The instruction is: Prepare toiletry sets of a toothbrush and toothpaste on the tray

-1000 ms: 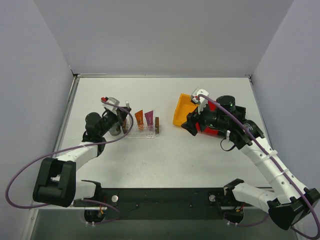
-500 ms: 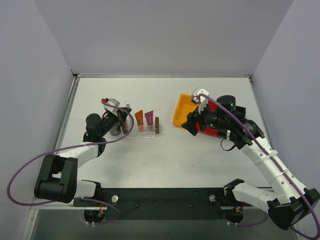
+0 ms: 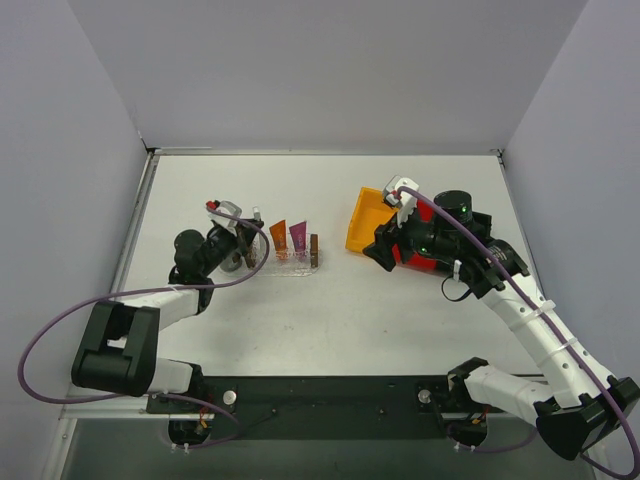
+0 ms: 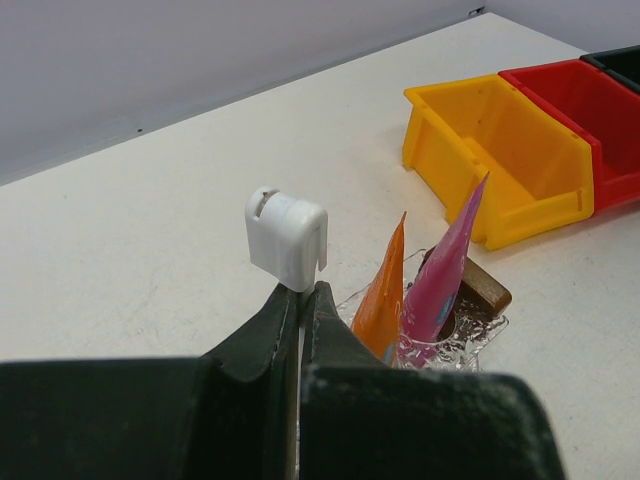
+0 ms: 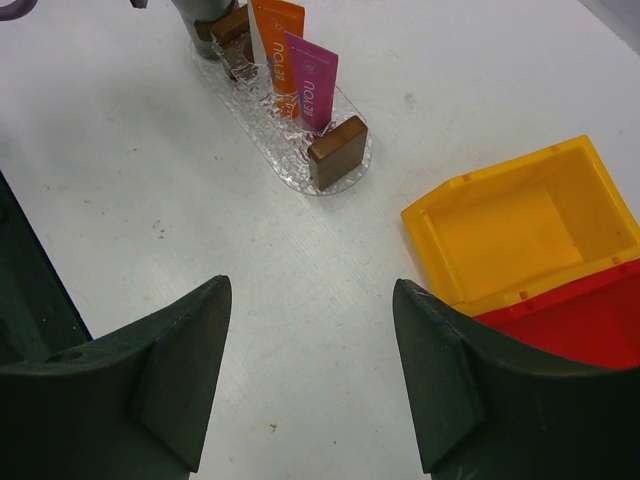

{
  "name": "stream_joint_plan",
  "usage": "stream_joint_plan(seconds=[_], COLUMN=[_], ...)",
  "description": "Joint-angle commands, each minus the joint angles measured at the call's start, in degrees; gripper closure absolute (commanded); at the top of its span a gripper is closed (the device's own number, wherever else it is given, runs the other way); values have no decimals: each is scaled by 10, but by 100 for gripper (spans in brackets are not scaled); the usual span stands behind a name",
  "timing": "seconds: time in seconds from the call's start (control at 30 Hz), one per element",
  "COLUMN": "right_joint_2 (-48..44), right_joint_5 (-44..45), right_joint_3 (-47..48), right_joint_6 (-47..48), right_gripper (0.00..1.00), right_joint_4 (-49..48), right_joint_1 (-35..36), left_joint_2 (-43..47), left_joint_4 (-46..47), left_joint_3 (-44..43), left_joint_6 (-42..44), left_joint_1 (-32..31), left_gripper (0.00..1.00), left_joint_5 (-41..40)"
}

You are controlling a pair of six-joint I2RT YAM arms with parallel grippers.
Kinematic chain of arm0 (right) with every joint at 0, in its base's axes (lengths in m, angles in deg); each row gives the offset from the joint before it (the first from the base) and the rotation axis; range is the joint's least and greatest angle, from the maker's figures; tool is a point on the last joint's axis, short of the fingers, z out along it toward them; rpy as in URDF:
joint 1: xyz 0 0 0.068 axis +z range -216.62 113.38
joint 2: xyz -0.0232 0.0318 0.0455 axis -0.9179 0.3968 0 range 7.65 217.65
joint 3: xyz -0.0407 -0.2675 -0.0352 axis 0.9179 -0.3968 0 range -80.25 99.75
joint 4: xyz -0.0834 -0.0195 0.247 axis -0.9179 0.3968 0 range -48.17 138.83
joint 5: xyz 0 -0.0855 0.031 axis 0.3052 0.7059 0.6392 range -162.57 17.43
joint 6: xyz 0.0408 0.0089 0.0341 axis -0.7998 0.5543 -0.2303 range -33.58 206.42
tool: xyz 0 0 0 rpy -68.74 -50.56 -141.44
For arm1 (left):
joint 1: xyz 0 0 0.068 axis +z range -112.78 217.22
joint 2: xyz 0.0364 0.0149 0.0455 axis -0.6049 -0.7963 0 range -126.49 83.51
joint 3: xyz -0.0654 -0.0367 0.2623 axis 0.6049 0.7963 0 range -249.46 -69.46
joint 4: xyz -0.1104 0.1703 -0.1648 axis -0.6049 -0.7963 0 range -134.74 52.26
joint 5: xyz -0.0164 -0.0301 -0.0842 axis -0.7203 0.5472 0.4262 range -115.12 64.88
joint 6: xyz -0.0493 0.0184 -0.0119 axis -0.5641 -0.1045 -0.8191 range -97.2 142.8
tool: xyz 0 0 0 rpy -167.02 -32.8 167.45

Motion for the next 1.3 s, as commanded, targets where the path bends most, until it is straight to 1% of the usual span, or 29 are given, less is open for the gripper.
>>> stream_joint_plan(seconds=[0.0,0.4,1.27], right_joint_2=[-1,0,10], right_joint_5=[-17,-18,-22], right_joint_3=[-4,-6,-4], right_joint_6=[-5,-5,-5], right_gripper=[39,39,39], right_joint_4=[-29,-30,-28], right_joint_1=[-5,-7,-8], left_joint_2=[-7,-25,-49], left_joint_4=[53,85,102], left_joint_3=[-1,5,6], left_joint_6=[6,6,14], left_joint_1=[4,5,8], left_gripper=[100,100,100], left_joint_5=[15,24,30])
